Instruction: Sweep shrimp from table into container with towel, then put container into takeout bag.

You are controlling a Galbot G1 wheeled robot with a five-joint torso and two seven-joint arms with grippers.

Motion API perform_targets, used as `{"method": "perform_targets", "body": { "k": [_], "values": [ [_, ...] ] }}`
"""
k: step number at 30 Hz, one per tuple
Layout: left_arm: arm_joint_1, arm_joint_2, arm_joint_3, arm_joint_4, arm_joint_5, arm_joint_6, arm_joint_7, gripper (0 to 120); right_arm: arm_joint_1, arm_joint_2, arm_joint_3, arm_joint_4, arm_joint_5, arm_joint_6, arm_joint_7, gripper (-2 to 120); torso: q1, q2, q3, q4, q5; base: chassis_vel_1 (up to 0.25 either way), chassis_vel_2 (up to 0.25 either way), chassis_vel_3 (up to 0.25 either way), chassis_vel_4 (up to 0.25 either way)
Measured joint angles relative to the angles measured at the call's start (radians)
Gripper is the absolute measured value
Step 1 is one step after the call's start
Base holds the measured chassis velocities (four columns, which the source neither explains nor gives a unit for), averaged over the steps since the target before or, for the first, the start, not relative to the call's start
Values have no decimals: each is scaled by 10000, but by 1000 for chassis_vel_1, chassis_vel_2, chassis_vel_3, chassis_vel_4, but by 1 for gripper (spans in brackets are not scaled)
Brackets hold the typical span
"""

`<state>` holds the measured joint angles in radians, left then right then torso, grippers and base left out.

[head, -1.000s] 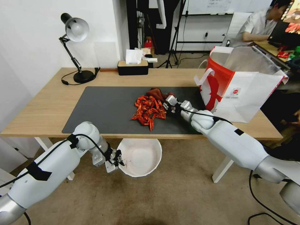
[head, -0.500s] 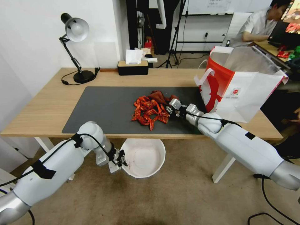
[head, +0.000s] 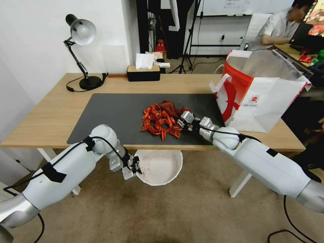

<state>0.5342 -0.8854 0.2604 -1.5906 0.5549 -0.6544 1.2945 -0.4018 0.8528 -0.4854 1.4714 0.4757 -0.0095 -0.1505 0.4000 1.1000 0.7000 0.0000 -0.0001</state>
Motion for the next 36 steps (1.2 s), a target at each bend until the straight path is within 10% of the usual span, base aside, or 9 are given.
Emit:
{"method": "perform_targets", "body": {
  "k": [36],
  "values": [
    [-16,-108,-53,75,-321,99,43,0,-3160,-1336,1976,2989,-263,-112,105,8,-1,0,0,0,1,0,0,0,0]
  ]
}}
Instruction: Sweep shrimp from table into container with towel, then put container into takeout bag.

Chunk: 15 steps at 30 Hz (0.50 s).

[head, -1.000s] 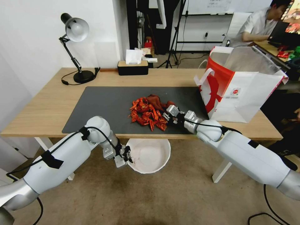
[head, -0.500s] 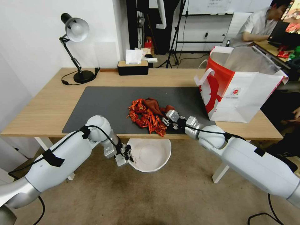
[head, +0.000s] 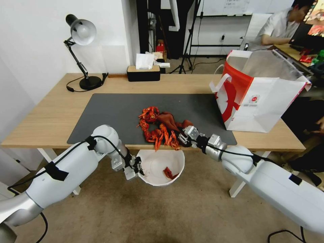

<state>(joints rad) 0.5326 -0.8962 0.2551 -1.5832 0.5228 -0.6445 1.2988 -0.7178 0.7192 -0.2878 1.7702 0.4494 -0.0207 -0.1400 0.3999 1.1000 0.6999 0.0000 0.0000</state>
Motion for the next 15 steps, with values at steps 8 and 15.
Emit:
{"method": "perform_targets", "body": {
  "k": [8,15],
  "values": [
    [-1,25,15,-27,-29,11,6,0,-723,-243,523,470,-86,0,-78,8,0,0,1,-1,0,0,0,0,0],
    [-1,2,28,18,-33,-3,-3,0,-1370,-373,1034,792,-199,6,-255,8,0,0,1,0,-1,0,0,0,0]
  ]
}}
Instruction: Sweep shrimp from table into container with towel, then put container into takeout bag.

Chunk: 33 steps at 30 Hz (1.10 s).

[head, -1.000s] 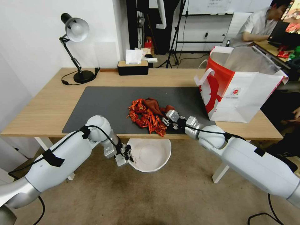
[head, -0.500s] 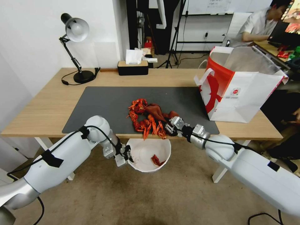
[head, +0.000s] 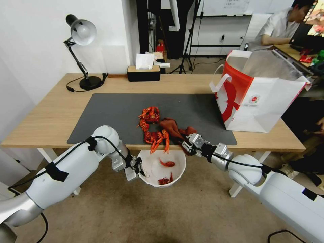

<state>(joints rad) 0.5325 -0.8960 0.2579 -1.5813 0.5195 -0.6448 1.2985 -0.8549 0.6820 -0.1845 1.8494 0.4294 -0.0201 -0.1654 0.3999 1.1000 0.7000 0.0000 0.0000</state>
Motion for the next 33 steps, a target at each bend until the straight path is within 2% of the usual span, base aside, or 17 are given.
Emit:
{"method": "perform_targets", "body": {
  "k": [11,24,33],
  "values": [
    [-41,-35,29,79,-1,-33,-12,0,-777,-91,477,435,-242,152,-158,8,0,0,1,1,-1,0,0,0,0],
    [-28,-57,27,118,5,-59,-31,0,-2559,-254,1553,1198,-773,441,-462,8,0,0,0,-2,0,0,0,0,0],
    [84,53,-57,20,12,-64,-36,0,-3077,-504,1891,1545,-936,620,-682,8,0,0,0,0,0,0,0,0,0]
  ]
}}
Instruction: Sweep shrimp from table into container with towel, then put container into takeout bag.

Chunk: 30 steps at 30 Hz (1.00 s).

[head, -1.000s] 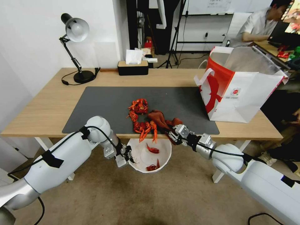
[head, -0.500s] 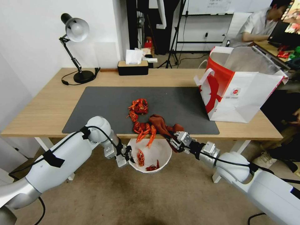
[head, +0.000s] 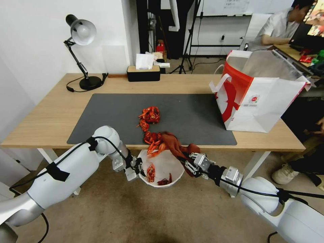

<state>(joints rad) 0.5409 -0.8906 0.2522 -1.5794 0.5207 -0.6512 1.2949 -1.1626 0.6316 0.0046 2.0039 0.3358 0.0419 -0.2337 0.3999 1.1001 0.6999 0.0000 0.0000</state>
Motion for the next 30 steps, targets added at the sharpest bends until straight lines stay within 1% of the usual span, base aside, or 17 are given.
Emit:
{"method": "perform_targets", "body": {
  "k": [9,15,18,19,21,22,25,26,27,28,29,30],
  "values": [
    [200,136,-178,-112,21,-14,-1,0,-69,-215,244,197,-33,1,-74,8,0,-1,0,0,1,0,0,0,0],
    [302,224,-260,-145,49,-36,14,0,145,-297,712,428,416,1,-138,8,2,0,0,-2,2,0,0,0,0],
    [329,319,-301,-119,53,-103,25,0,1038,-369,1013,343,1143,14,134,8,2,0,0,-2,-2,0,0,0,0],
    [329,319,-301,-119,53,-103,25,0,1038,-369,1013,343,1143,14,134,8,2,0,0,-2,-2,0,0,0,0],
    [351,375,-358,-92,55,-149,38,0,2153,-286,540,-226,1605,20,527,8,2,-1,1,0,1,0,0,0,0],
    [351,375,-358,-92,55,-149,38,0,2153,-286,540,-226,1605,20,527,8,2,-1,1,0,1,0,0,0,0],
    [389,419,-403,-57,55,-185,45,0,3818,142,-695,-1181,2115,-4,1169,8,2,0,1,-2,0,0,0,0,0],
    [389,419,-403,-57,55,-185,45,0,3818,142,-695,-1181,2115,-4,1169,8,2,0,1,-2,0,0,0,0,0],
    [403,427,-418,-22,55,-204,47,0,4742,465,-1417,-1770,2215,-114,1435,8,2,-1,1,-3,1,0,0,0,0],
    [416,428,-438,-4,56,-215,48,0,5323,684,-1839,-2140,2263,-198,1566,8,3,0,1,-1,3,0,0,0,0],
    [448,428,-486,17,58,-225,51,0,6288,1128,-2597,-2915,2314,-268,1656,8,3,0,1,2,-6,0,0,0,0],
    [448,428,-486,17,58,-225,51,0,6288,1128,-2597,-2915,2314,-268,1656,8,3,0,1,2,-6,0,0,0,0]
  ]
}}
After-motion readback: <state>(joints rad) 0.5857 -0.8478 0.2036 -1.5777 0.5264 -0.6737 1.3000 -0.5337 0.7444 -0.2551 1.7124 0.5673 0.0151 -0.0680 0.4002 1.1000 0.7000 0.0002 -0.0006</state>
